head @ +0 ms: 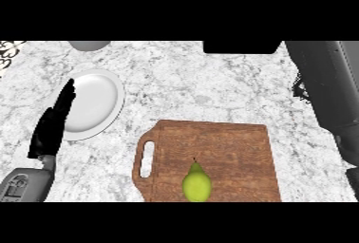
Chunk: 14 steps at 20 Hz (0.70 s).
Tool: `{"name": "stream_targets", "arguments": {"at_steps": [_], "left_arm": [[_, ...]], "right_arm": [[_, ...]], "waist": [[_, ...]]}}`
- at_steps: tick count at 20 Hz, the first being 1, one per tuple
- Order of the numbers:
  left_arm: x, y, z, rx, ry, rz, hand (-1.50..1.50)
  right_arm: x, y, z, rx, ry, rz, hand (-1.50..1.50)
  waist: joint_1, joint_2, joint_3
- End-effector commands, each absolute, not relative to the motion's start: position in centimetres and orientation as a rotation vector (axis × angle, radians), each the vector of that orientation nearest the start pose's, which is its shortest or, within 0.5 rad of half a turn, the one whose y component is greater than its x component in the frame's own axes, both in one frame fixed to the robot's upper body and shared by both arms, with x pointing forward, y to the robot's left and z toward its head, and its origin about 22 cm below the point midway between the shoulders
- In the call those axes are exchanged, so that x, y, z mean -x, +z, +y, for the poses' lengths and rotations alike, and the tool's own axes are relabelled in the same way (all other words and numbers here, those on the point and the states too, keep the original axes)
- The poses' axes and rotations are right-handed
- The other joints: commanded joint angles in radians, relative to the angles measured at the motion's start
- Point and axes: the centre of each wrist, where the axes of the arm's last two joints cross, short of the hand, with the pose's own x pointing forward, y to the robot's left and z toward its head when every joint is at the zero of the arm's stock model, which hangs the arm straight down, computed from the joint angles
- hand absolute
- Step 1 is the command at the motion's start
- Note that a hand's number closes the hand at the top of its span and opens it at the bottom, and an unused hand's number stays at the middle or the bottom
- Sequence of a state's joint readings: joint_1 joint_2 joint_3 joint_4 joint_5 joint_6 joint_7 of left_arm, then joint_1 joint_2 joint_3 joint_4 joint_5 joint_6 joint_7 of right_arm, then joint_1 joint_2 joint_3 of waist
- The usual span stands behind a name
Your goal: Pick the can from the cutting board and place it in the tiered basket
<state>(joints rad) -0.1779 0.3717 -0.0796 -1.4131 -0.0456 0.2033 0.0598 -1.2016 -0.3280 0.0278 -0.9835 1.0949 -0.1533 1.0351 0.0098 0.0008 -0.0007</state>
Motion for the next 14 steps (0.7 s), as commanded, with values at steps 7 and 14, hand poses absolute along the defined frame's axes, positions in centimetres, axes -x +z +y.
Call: {"name": "stream_targets", "arguments": {"at_steps": [7, 14], "left_arm": [[-28.2, 4.3, 30.4, -0.435, -0.238, -1.553, 0.0], [-28.6, 4.9, 29.1, -0.43, -0.244, -1.532, 0.0]], "right_arm": [[-44.5, 29.4, -24.7, 1.522, 0.225, -1.109, 1.5], [-44.7, 27.7, -28.3, 1.777, 0.365, -0.813, 1.5]], "waist": [[0.006, 0.006, 0.0], [-0.004, 0.002, 0.0]]}}
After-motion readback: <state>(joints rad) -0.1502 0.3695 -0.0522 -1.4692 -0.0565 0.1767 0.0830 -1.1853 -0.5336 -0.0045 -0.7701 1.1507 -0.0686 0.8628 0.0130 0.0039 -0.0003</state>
